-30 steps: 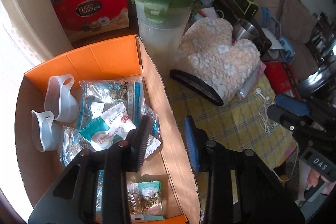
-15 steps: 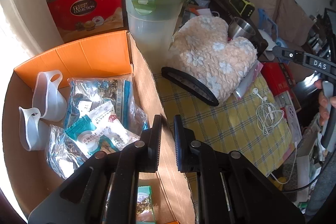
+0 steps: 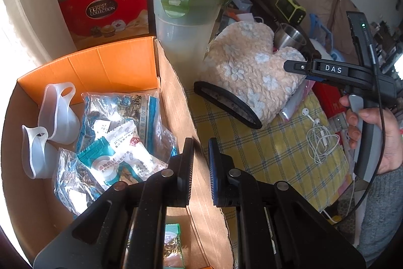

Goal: Organize objects
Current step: 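Grasp the pink floral oven mitt by its cuff with the right gripper, then lift the oven mitt into the cardboard box and release it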

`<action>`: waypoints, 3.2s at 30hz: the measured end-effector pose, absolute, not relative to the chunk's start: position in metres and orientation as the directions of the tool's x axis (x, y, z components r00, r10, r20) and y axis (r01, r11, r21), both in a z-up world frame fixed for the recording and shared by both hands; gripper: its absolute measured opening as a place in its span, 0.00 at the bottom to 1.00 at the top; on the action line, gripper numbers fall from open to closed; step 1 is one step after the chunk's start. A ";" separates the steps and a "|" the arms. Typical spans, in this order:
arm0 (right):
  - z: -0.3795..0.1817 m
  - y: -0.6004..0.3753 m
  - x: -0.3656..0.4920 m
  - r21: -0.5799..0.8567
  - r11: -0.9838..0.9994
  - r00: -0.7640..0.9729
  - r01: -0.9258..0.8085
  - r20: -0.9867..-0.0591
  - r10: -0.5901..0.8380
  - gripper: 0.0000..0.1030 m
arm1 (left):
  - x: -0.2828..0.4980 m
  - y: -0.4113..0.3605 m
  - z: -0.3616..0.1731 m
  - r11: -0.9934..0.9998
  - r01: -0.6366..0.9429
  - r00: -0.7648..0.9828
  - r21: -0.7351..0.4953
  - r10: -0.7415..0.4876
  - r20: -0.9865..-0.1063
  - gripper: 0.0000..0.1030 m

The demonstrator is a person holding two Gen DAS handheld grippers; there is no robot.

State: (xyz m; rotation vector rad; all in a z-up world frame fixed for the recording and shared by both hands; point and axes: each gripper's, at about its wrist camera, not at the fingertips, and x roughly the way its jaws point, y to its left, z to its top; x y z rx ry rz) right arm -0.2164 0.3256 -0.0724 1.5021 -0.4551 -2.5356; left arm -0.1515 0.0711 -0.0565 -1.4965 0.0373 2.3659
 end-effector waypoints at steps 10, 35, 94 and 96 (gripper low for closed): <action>-0.039 0.310 -0.206 0.286 -0.956 -0.582 0.067 -0.767 -0.270 0.10 | -0.152 0.069 -0.057 -0.942 -0.287 -0.382 -0.177 0.282 -0.880 0.10; 0.141 0.225 -0.112 0.121 -0.916 -0.716 0.384 -0.588 -0.378 0.09 | -0.031 0.055 -0.057 -0.933 -0.319 -0.463 -0.167 0.307 -0.832 0.06; 0.040 0.176 -0.146 0.028 -0.891 -0.535 0.453 -0.791 -0.297 0.56 | -0.024 0.060 -0.076 -0.940 -0.293 -0.491 -0.175 0.305 -0.816 0.07; 0.043 0.197 -0.146 0.022 -0.910 -0.555 0.413 -0.787 -0.271 0.57 | -0.026 0.058 -0.075 -0.939 -0.295 -0.488 -0.179 0.309 -0.817 0.07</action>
